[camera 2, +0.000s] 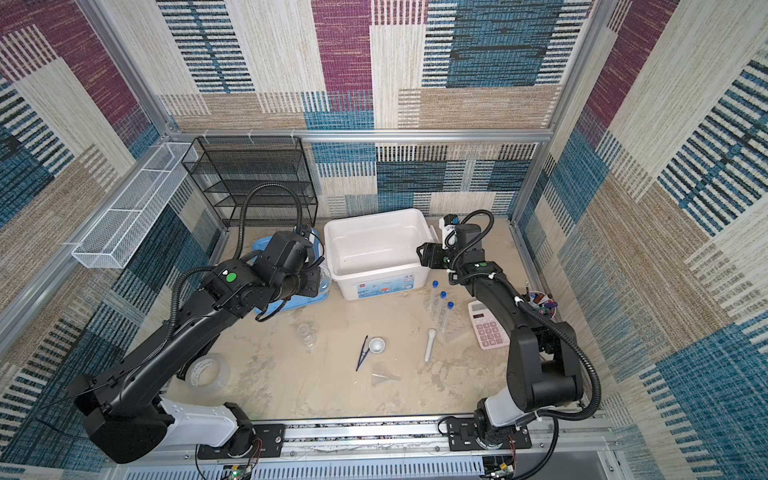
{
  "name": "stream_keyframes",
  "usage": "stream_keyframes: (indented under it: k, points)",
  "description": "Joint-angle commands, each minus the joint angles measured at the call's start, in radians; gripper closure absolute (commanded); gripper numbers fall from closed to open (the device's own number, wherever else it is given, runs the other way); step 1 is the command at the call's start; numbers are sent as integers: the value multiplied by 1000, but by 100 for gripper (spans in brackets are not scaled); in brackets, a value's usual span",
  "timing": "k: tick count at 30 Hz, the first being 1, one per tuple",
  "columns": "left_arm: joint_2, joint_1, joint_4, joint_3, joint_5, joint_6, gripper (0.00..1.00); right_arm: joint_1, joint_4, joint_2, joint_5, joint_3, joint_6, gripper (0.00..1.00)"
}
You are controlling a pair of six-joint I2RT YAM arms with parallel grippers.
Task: Organize the chemistry lab equipment
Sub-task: 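Carry the flask with the left gripper over the white bin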
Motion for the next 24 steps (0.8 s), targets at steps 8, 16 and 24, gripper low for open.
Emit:
stream_keyframes:
  k: [8,16,24]
  points:
    - [175,80,21,201,115,149,80,-1,20,-5,18,-3,34,19]
    - [373,125,23,384,207,180,81,-1,19,-18,31,-7,21,19]
    - [526,152,23,494,262,179,82,-1,29,-16,41,-15,17,18]
